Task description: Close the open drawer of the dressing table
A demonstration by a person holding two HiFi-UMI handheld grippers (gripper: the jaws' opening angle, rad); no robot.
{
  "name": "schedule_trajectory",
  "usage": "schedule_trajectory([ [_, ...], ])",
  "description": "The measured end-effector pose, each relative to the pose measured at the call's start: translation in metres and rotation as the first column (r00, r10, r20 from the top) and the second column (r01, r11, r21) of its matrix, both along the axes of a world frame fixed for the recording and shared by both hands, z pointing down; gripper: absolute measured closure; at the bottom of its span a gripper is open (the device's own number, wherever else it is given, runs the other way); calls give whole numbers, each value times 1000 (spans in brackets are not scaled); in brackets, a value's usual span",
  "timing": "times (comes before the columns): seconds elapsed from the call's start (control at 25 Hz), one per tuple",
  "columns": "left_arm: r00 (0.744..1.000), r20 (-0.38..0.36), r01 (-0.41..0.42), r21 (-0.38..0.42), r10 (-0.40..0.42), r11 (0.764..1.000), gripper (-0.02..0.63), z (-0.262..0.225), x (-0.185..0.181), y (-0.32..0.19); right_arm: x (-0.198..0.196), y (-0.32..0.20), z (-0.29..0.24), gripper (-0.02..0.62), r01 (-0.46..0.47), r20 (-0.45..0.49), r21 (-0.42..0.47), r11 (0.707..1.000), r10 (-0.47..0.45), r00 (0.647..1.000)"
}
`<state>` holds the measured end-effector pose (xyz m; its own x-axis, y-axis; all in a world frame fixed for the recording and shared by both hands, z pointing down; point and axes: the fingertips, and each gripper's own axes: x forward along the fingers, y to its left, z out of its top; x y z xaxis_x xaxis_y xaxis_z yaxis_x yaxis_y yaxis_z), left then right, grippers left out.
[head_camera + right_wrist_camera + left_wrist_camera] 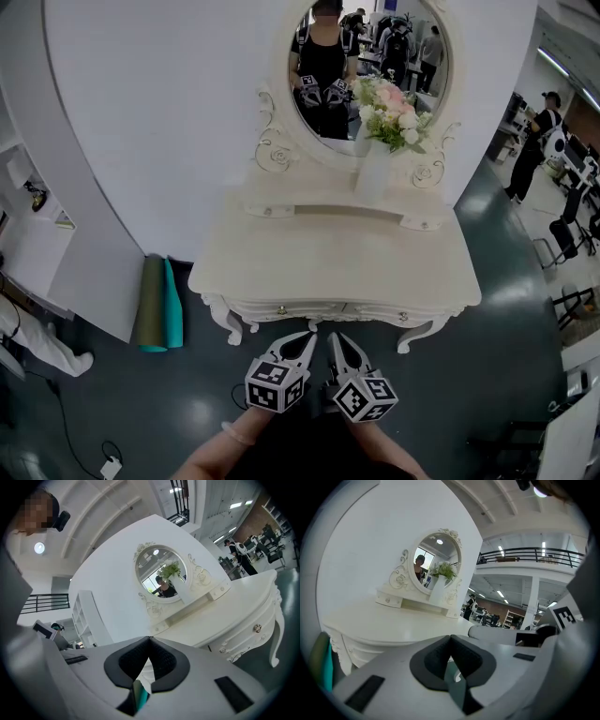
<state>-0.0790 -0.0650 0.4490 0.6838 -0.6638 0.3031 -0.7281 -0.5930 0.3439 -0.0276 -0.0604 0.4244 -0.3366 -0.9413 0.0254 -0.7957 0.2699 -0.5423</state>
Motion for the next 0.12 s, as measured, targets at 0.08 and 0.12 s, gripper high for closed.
schedule_trajectory([
  [0.08, 1000, 2, 2, -1, -2, 1000, 581, 1, -1, -3, 0, -3, 1, 583, -1, 0, -5, 1000, 1, 1000],
  [0.12, 1000, 5, 3, -1, -3, 1000, 580, 2, -1, -4, -1, -5, 2, 583, -2, 0, -8, 1000, 2, 1000],
])
